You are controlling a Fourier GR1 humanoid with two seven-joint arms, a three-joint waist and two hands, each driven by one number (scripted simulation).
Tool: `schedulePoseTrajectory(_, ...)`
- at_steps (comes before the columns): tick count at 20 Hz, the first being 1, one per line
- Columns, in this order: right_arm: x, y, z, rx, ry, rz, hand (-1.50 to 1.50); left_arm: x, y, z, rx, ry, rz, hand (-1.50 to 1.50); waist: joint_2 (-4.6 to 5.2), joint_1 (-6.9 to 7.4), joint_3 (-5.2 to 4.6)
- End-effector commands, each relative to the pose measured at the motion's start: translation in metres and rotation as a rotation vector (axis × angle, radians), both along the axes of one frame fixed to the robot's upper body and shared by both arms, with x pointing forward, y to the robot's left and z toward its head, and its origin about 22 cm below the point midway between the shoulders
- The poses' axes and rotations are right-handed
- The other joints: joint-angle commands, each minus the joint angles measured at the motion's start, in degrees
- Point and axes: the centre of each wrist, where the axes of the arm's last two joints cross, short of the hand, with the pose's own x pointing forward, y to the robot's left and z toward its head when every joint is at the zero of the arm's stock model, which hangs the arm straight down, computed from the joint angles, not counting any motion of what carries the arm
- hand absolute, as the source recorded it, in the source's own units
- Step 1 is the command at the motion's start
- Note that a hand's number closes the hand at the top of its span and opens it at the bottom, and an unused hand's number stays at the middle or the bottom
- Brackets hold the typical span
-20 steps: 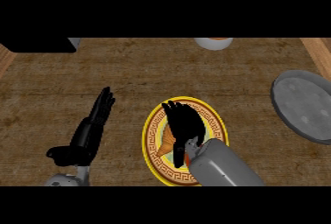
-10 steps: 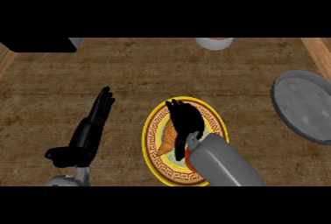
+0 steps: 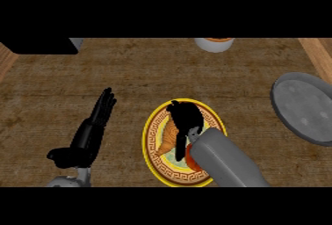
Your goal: Pick the croissant from the plate and place it in the pan
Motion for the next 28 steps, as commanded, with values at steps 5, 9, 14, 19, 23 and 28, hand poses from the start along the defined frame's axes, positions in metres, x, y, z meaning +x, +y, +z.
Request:
schedulePoseTrajectory(5, -0.003, -0.017, -0.021, -0.034, -0.022, 0.043, 1.5, -0.022, -0.012, 0.0, -0.013, -0.005, 0.014, 0.0, 0.98, -0.05, 0.21)
schedulePoseTrajectory(9, 0.002, -0.028, 0.0, -0.026, -0.151, 0.059, 1.5, 0.002, 0.004, 0.005, 0.01, 0.01, 0.019, 0.0, 0.98, -0.38, 0.2)
schedulePoseTrajectory(14, -0.037, -0.029, 0.006, 0.052, -0.327, -0.069, 1.5, -0.011, 0.006, 0.009, -0.009, 0.0, 0.012, 0.0, 0.65, -1.13, 0.21)
schedulePoseTrajectory(19, -0.053, -0.093, 0.035, 0.199, -0.449, -0.273, 1.5, -0.002, 0.015, 0.0, -0.011, 0.006, 0.058, 0.0, 0.44, -3.02, 0.19)
schedulePoseTrajectory(23, -0.079, -0.104, 0.078, 0.235, -0.691, -0.319, 1.5, -0.006, 0.011, -0.003, 0.016, 0.005, 0.06, 0.0, 0.3, -3.25, 0.17)
schedulePoseTrajectory(28, -0.108, -0.124, 0.108, 0.34, -0.81, -0.44, 1.5, -0.003, -0.008, 0.007, 0.014, -0.002, 0.048, 0.0, 0.7, -1.64, 0.21)
